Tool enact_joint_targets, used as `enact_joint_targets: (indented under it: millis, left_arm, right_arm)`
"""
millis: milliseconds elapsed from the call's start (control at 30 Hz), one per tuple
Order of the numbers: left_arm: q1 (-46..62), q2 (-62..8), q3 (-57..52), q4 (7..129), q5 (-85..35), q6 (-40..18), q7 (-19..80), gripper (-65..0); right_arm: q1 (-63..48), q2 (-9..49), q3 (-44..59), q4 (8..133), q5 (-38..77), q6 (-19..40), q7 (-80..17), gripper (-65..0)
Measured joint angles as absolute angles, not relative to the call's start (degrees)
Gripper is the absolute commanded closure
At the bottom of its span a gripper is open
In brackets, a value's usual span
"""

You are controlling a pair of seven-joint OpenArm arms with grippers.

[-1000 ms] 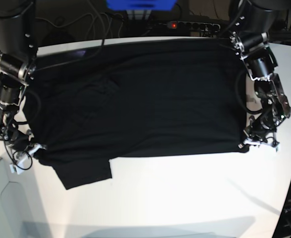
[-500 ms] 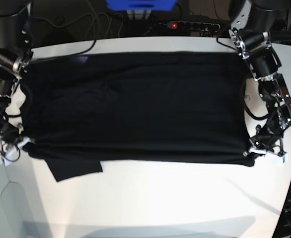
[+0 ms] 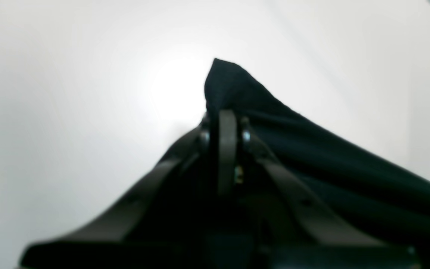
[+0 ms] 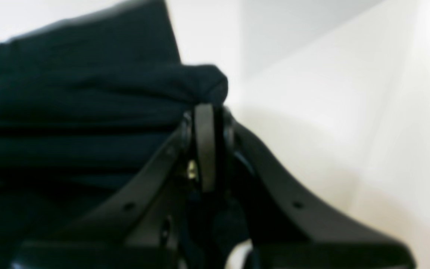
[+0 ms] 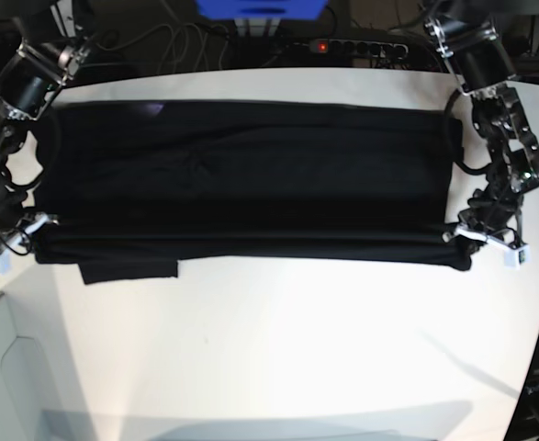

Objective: Fold the T-shirt properly
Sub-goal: 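Lift the hem and fold it over toward the collar with both grippers, then release with the right gripper and tuck the loose sleeve end inward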

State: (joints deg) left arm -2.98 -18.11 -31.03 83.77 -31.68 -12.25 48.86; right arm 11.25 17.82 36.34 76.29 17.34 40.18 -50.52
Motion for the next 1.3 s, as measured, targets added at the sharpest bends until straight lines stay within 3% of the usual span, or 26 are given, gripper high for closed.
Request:
enact_joint_targets:
  millis: [333, 500, 1000, 1300]
  left_arm:
    - [10.6, -18.0, -31.0, 95.3, -31.7, -12.5, 40.1, 0.0]
    - [14.7, -17.9, -31.1, 94.4, -31.8, -12.5, 37.5, 0.0]
    - [15.4, -18.0, -31.1, 87.4, -31.4, -12.2, 37.0, 0.0]
    - [15.4, -18.1, -31.1, 87.4, -31.3, -12.1, 36.9, 0.0]
  right_arm:
    - [3.1, 14.3, 42.2, 88.2, 17.7, 40.2, -56.0, 0.0]
    - [-0.8, 14.1, 42.1, 88.5, 17.6, 40.2, -60.3, 0.0]
    - [-4.0, 11.3, 41.9, 88.4, 16.9, 40.1, -59.8, 0.0]
    - [-2.8, 13.1, 42.2, 88.6, 16.8, 40.1, -65.5, -24.0]
